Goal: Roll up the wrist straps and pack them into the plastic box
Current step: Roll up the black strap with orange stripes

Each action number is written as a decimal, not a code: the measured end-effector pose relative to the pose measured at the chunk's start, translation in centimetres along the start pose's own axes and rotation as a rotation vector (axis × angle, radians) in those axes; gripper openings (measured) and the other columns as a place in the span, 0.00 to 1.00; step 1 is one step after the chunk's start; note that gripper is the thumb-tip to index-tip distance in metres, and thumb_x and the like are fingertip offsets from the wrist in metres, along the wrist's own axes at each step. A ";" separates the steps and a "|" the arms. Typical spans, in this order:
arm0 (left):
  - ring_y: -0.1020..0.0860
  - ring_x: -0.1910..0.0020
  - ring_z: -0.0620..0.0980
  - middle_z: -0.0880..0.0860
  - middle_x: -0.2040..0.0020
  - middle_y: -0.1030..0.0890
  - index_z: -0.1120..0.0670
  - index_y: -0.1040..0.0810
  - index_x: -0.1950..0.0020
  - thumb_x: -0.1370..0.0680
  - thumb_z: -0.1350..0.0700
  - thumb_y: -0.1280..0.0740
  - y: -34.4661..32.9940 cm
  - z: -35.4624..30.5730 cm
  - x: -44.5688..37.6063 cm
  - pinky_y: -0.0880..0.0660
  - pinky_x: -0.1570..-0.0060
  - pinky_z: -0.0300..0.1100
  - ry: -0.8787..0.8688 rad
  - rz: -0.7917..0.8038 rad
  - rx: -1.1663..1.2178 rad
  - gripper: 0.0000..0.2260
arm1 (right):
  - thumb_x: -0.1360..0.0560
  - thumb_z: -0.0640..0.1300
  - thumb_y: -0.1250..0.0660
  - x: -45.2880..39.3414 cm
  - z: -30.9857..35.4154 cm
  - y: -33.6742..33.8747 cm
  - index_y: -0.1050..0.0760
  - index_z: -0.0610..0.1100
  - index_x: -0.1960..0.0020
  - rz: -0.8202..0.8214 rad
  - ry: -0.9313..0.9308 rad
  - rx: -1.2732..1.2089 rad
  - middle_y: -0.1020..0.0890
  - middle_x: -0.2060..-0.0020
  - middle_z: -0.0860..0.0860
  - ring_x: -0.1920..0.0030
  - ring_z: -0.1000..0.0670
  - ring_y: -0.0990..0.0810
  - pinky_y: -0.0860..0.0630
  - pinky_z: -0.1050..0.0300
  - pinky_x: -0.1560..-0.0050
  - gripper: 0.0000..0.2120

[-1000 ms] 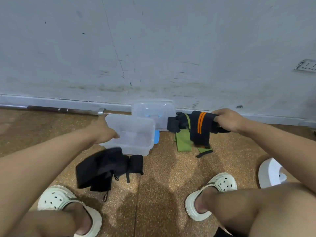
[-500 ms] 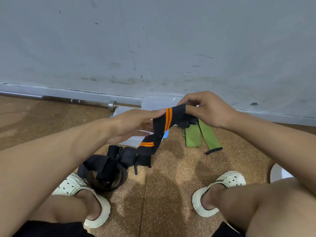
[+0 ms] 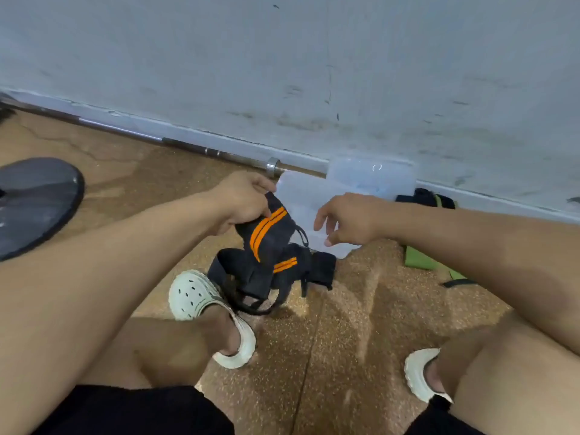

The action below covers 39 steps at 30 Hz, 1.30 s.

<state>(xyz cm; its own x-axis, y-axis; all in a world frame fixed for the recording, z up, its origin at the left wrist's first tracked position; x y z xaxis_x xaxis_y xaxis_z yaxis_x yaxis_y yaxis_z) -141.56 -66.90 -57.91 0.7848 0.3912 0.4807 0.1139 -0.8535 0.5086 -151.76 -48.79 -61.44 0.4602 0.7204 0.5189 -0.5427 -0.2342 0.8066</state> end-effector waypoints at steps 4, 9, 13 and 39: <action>0.20 0.45 0.56 0.54 0.42 0.18 0.52 0.20 0.38 0.25 0.67 0.38 4.3 1.8 0.1 0.20 0.48 0.46 -0.049 -0.154 -0.253 0.19 | 0.21 0.50 0.28 -5.3 2.3 -2.3 0.23 0.49 0.34 0.121 -0.030 0.118 0.19 0.42 0.51 0.40 0.46 0.23 0.31 0.57 0.48 0.17; 0.21 0.44 0.58 0.56 0.32 0.22 0.49 0.28 0.27 0.23 0.66 0.41 6.9 3.9 -0.3 0.24 0.55 0.44 -0.005 -0.127 -0.366 0.25 | 0.18 0.49 0.34 -11.4 5.0 -6.1 0.22 0.44 0.34 0.110 -0.079 0.166 0.20 0.38 0.48 0.36 0.44 0.23 0.25 0.50 0.36 0.15; 0.21 0.47 0.57 0.56 0.34 0.22 0.49 0.29 0.26 0.22 0.66 0.41 8.2 5.0 -1.0 0.23 0.60 0.44 0.012 -0.107 -0.321 0.26 | 0.18 0.55 0.36 -14.2 6.8 -14.6 0.23 0.44 0.38 -0.023 -0.253 0.023 0.18 0.43 0.47 0.43 0.43 0.19 0.21 0.48 0.45 0.17; 0.21 0.42 0.58 0.55 0.32 0.22 0.48 0.28 0.27 0.23 0.61 0.38 6.7 -1.9 1.4 0.21 0.44 0.51 -0.103 -0.282 -0.358 0.24 | 0.24 0.35 0.41 7.7 2.3 9.8 0.20 0.41 0.56 0.088 0.115 -1.531 0.17 0.64 0.49 0.65 0.52 0.16 0.19 0.61 0.64 0.11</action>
<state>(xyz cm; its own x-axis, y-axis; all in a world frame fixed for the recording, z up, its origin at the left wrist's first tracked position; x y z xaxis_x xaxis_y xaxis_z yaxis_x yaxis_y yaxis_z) -140.86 -71.36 -52.43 0.8117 0.5394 0.2243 0.1282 -0.5391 0.8325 -151.93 -47.02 -48.92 0.3733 0.8022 0.4659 -0.7765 0.5450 -0.3163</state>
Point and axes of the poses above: each hand's wrist, its own x-axis away from the middle knuckle, its own y-axis out of the back of the hand, z = x × y, the point moved 2 cm from there along -x, towards the middle knuckle
